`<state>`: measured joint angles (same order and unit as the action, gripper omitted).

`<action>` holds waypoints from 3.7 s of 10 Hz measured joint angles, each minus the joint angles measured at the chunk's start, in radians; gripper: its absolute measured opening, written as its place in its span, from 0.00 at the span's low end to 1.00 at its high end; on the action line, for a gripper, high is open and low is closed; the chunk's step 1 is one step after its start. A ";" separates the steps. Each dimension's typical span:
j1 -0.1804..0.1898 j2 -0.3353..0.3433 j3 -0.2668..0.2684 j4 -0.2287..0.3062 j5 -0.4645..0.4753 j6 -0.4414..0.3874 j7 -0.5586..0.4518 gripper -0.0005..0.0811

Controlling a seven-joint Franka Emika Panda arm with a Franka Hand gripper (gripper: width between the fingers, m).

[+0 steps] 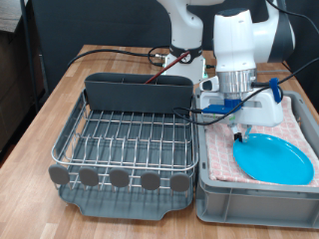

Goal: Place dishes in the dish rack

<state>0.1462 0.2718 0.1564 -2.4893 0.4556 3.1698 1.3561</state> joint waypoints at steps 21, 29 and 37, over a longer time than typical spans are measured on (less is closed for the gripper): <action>0.326 -0.410 -0.395 0.215 -0.742 -1.044 0.597 0.03; 0.318 -0.426 -0.391 0.297 -0.866 -1.310 0.571 0.03; 0.269 -0.509 -0.494 0.254 -1.163 -1.211 0.152 0.03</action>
<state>0.4152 -0.2374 -0.3381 -2.2356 -0.7073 1.9585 1.5079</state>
